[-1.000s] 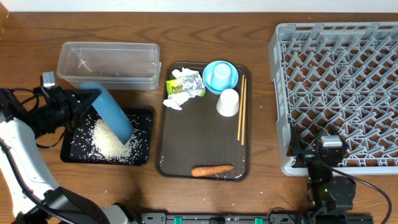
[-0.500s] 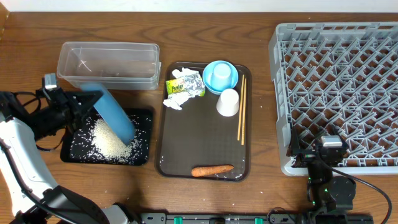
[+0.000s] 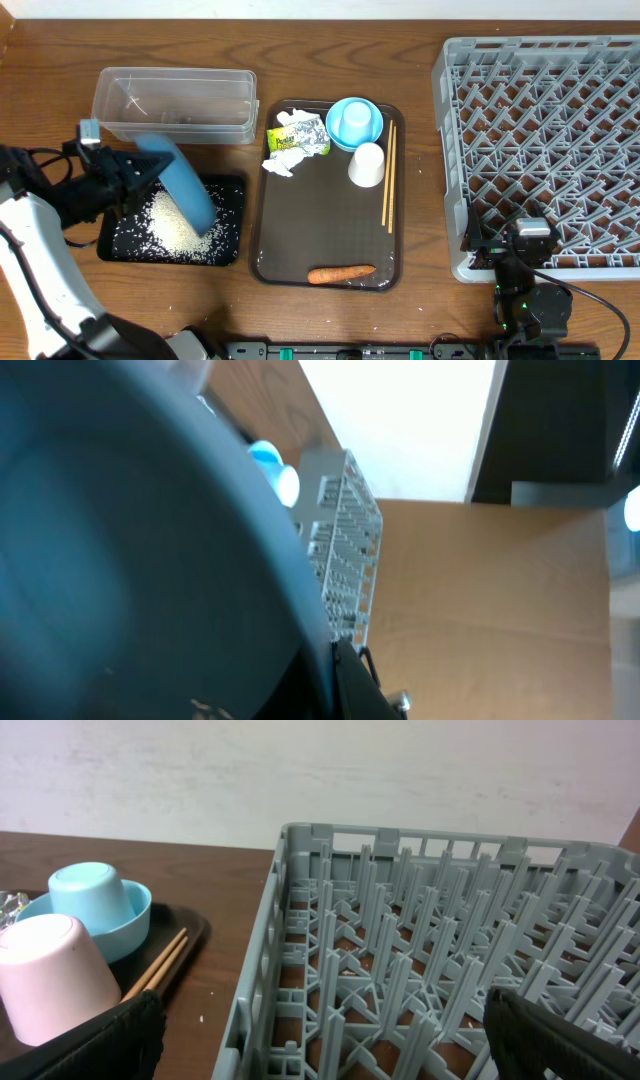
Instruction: Sort waste into correct bins and load items into the dishwasher rack
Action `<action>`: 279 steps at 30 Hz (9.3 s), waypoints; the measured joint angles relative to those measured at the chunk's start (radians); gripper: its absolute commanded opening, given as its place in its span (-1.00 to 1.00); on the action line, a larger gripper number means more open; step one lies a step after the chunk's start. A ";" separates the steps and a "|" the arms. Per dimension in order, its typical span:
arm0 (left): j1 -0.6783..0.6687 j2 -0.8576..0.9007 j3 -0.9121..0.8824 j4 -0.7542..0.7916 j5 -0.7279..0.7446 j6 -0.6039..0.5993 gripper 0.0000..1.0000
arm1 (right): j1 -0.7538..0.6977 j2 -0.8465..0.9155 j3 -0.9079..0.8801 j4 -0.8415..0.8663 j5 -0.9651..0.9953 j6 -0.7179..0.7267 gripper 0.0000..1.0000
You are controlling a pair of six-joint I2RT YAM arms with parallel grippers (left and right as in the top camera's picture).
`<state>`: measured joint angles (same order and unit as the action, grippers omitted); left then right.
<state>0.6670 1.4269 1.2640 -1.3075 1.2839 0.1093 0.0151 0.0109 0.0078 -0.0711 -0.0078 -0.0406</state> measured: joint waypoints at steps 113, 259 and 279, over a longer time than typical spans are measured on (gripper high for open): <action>-1.765 0.121 -0.362 0.667 -1.323 -0.309 0.08 | 0.000 0.000 0.000 0.000 0.000 0.000 0.99; -0.601 -0.109 -0.132 0.570 -0.734 -0.562 0.79 | 0.000 0.000 0.000 0.000 0.000 0.000 0.98; -1.160 0.204 -0.084 0.394 -1.111 -0.506 -0.88 | 0.000 0.000 0.000 0.000 0.000 0.000 0.99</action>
<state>-0.4927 1.6310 1.1805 -0.9134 0.1730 -0.3969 0.0151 0.0109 0.0078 -0.0708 -0.0078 -0.0406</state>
